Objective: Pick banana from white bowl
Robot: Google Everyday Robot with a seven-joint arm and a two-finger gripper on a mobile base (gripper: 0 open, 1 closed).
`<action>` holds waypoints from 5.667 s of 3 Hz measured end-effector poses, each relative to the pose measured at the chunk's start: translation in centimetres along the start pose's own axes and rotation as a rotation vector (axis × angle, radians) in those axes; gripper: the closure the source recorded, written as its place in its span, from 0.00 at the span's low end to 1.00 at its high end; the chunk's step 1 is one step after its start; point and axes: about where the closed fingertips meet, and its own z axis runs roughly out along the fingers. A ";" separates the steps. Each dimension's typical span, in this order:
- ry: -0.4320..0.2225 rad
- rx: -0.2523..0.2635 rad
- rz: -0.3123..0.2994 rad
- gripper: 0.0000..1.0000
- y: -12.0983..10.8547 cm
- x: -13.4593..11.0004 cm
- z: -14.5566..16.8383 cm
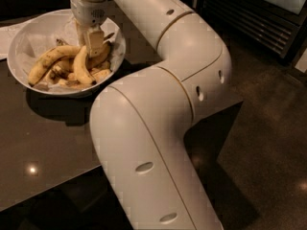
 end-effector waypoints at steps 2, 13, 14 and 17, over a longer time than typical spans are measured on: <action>-0.015 0.042 0.054 1.00 1.3 1.2 -1.4; -0.108 0.333 0.210 1.00 5.3 0.5 -13.0; -0.116 0.358 0.224 1.00 5.8 0.4 -14.2; -0.114 0.466 0.426 1.00 13.1 0.2 -19.2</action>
Offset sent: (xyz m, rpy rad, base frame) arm -0.0399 -0.0564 0.0140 0.0750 0.0105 -0.1096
